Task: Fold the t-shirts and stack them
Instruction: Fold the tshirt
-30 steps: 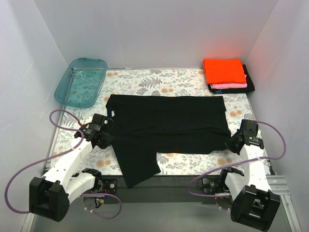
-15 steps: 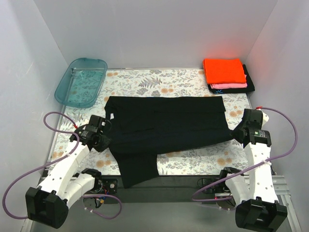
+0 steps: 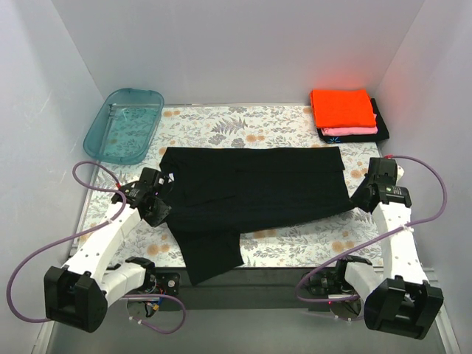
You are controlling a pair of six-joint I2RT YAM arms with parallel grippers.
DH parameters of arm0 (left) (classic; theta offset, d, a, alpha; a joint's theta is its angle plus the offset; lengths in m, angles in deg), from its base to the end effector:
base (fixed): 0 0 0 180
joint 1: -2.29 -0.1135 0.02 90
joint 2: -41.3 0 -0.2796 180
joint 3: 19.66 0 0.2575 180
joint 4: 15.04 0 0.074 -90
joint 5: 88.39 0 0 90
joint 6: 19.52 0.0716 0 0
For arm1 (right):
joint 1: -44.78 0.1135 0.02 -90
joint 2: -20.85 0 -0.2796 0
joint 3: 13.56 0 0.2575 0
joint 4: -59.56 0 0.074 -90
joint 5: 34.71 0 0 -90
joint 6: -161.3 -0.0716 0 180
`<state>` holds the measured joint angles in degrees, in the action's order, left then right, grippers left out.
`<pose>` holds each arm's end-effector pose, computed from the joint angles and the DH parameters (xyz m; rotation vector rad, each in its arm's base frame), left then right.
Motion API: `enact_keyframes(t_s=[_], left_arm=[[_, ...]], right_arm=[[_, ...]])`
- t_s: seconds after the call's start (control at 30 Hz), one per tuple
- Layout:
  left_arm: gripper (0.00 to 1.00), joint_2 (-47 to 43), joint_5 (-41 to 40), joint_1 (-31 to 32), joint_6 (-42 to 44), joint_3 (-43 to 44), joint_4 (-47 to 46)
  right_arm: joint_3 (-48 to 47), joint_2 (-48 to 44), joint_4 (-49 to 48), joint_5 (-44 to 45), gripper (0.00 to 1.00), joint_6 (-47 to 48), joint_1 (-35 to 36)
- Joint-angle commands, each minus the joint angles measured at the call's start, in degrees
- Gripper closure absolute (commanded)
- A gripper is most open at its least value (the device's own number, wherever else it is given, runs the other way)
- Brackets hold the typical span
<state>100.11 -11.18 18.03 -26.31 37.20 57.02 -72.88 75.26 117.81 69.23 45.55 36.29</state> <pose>0.1700 -0.0314 0.2057 -1.8519 2.0986 -0.1527 0.1948 -0.0465 0.2478 0.8225 2.3305 -0.1757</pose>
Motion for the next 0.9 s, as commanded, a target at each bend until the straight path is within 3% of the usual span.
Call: enact_keyframes(t_s=[0.0, 0.37, 0.87], left_arm=[[1.0, 1.0, -0.6, -1.3, 2.4, 3.0, -1.5], [1.0, 10.1, 4.9, -9.6, 10.2, 9.4, -7.9], [1.0, 22.8, 7.4, -11.4, 14.1, 16.5, -14.4]], right_arm=[[-3.8, 1.9, -4.9, -0.8, 0.99, 1.3, 0.1], [-6.6, 12.4, -10.6, -4.0, 0.99, 1.4, 0.1], [-9.4, 23.6, -15.5, -4.9, 0.99, -0.1, 0.1]])
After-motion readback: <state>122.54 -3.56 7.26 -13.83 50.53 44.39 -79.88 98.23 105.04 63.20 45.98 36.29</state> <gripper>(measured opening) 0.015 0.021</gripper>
